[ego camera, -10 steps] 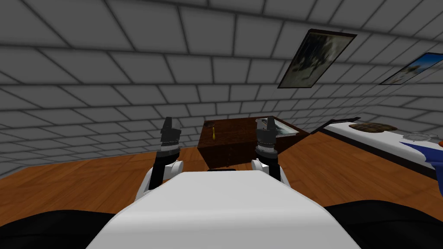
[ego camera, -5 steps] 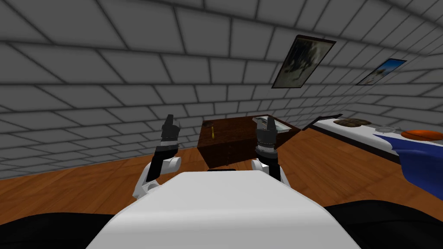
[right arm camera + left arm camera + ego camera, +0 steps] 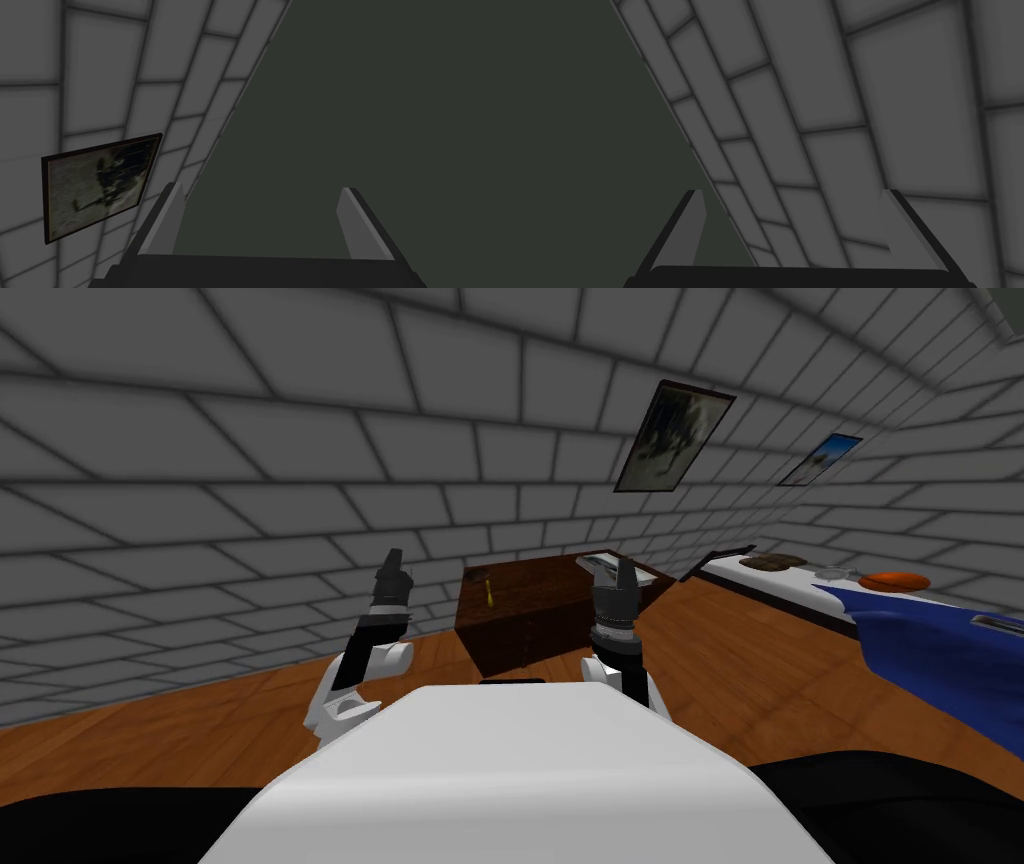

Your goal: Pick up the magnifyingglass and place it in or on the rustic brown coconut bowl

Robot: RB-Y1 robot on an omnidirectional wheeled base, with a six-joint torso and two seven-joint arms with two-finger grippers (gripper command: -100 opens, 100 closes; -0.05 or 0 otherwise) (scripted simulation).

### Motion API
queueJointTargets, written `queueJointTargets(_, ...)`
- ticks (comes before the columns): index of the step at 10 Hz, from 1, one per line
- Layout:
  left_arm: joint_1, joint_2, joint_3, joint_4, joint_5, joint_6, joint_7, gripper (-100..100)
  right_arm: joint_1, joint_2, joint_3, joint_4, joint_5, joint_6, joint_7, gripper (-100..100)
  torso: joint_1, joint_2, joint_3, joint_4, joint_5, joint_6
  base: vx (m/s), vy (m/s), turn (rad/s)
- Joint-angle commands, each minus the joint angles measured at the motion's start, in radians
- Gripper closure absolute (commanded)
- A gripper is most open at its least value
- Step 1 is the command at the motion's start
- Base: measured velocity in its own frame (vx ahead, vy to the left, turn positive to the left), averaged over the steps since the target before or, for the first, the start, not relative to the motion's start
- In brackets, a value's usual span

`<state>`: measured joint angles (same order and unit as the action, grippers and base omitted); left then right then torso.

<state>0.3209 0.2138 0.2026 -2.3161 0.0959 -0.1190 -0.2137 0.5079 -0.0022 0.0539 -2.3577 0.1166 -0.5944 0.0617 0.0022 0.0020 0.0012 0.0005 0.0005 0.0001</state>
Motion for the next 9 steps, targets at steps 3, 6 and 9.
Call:
queueJointTargets(3,-0.046,0.024,0.024,0.021,0.037,0.093,-0.042,-100,0.000,0.000,0.000,0.000,0.000,0.000,0.000,0,0.000,0.000,0.000,0.000,0.000,0.000,-0.032,0.022,-0.100)
queueJointTargets(6,-0.103,0.060,0.058,0.055,0.091,0.184,-0.095,-100,0.000,0.000,0.000,0.000,0.000,0.000,0.000,0,0.000,-0.001,0.000,0.000,0.000,-0.001,-0.034,0.020,-0.123)
queueJointTargets(9,-0.132,0.078,0.074,0.074,0.119,0.262,-0.121,-100,0.000,0.000,0.000,0.000,0.000,0.000,0.000,0,0.000,0.000,0.000,0.000,0.000,0.000,-0.033,0.021,-0.120)
